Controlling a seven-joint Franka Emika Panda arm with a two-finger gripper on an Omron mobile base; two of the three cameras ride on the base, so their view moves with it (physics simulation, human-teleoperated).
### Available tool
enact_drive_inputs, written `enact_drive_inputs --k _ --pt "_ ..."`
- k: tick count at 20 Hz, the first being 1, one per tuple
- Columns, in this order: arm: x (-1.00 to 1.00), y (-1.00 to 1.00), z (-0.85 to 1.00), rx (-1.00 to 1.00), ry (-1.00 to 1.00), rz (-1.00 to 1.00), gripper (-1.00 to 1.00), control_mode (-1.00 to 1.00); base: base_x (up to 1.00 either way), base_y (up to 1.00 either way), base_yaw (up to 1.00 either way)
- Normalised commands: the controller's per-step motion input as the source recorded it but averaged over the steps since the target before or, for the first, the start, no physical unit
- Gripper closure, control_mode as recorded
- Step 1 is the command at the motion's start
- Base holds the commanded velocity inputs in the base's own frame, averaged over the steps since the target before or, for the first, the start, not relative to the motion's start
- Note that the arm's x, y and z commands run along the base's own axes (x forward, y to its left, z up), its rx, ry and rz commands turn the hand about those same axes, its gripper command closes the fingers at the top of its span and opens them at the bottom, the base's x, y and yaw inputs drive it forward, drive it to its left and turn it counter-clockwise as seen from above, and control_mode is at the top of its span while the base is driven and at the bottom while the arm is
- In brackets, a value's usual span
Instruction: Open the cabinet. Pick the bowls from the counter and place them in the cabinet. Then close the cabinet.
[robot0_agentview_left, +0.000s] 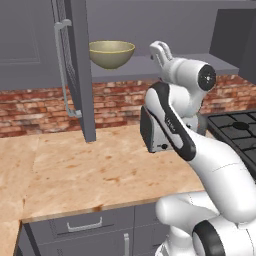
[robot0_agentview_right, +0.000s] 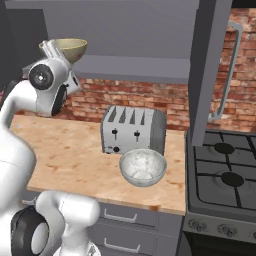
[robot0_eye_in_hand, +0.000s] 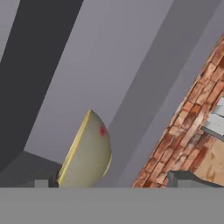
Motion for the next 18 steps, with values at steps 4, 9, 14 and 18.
enact_drive_inputs --k 4,9,14,18 --pt "-0.42 -0.16 0.02 0.0 0.09 -0.06 -1.0 -1.0 0.0 0.0 0.0" --pt "-0.22 -0.01 0.0 0.0 0.08 -0.08 -1.0 -1.0 0.0 0.0 0.0" --pt "-0.31 -0.18 -0.05 0.0 0.05 -0.07 -1.0 -1.0 0.0 0.0 0.0" --pt "-0.36 -0.32 -0.28 -0.04 0.0 -0.05 -1.0 -1.0 0.0 0.0 0.0"
